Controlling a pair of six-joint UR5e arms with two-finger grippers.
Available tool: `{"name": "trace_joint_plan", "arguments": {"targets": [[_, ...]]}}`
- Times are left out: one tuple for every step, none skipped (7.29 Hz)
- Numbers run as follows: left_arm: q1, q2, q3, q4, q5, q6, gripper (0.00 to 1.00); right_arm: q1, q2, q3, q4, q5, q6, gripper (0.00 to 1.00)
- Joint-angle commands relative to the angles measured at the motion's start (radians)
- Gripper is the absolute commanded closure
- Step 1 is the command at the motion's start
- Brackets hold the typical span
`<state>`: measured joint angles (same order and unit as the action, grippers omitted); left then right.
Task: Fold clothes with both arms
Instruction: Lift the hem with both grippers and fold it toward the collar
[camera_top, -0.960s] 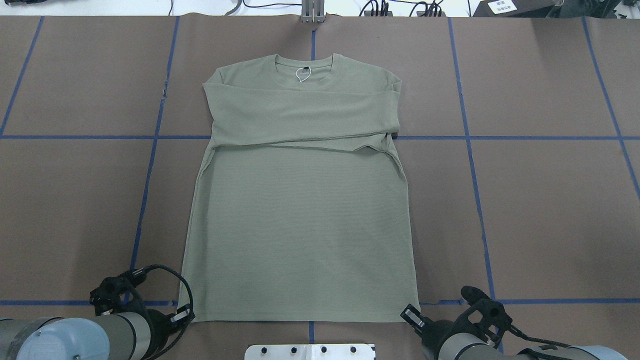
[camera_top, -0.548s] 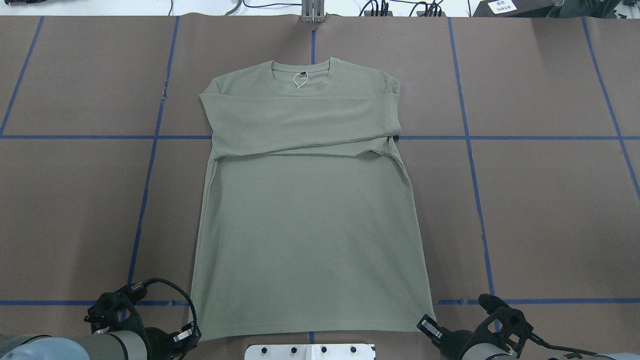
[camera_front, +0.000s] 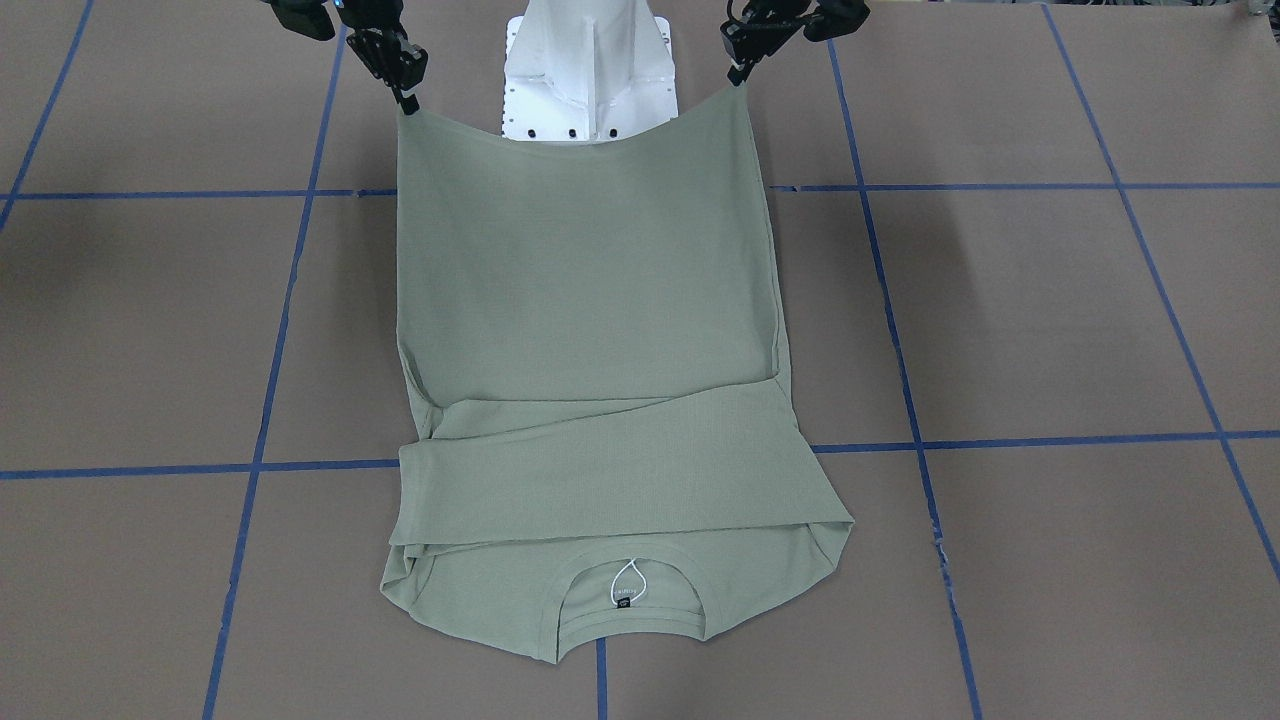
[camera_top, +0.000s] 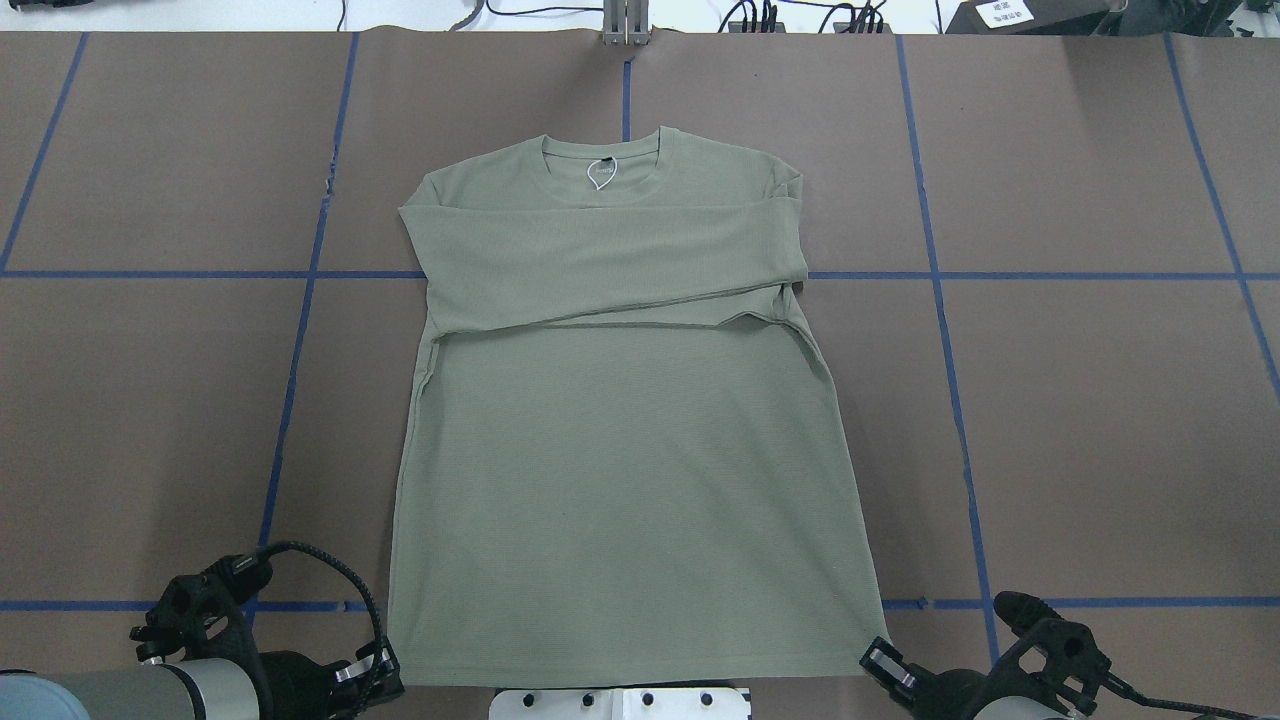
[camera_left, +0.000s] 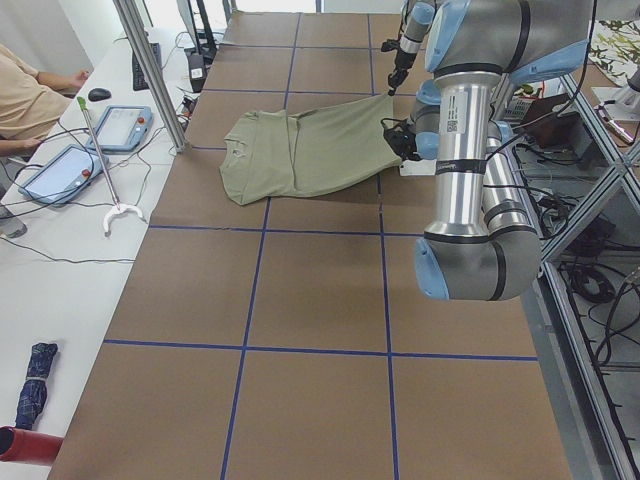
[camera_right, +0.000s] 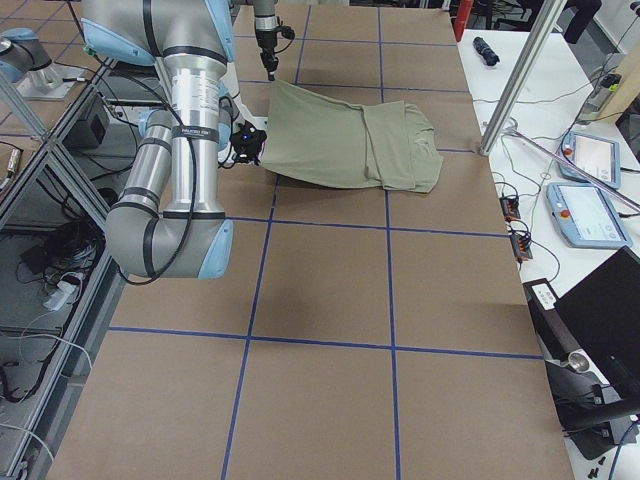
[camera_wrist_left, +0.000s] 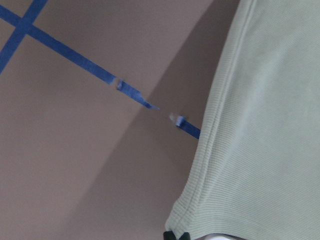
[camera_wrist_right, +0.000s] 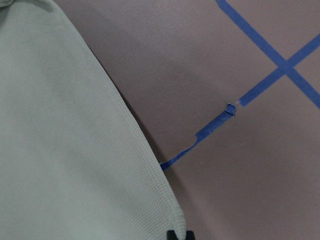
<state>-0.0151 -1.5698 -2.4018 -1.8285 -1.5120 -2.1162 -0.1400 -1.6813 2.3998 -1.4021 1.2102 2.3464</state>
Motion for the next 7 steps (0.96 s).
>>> {"name": "trace_joint_plan", "arguments": {"targets": [[-0.043,-0.022,0.001,0.0,0.0,0.077,1.0,0.101,0.035,0.004,0.0,0.006,-0.021,1.0],[-0.115,-0.051,0.003,0.0,0.0,0.144,1.0,0.187,0.122,-0.033,-0.003,0.015,-0.106,1.0],[-0.202,-0.076,0.03,0.001,-0.002,0.238,1.0,0.294,0.226,-0.092,-0.021,0.055,-0.215,1.0],[-0.283,-0.097,0.096,0.002,-0.02,0.334,1.0,0.383,0.289,-0.155,-0.073,0.112,-0.237,1.0],[-0.375,-0.131,0.177,-0.009,-0.066,0.411,1.0,0.46,0.36,-0.188,-0.121,0.145,-0.301,1.0],[-0.473,-0.204,0.253,-0.008,-0.104,0.503,1.0,0.529,0.408,-0.253,-0.158,0.158,-0.384,1.0],[-0.559,-0.272,0.339,-0.011,-0.137,0.56,1.0,0.604,0.451,-0.342,-0.155,0.188,-0.442,1.0]]}}
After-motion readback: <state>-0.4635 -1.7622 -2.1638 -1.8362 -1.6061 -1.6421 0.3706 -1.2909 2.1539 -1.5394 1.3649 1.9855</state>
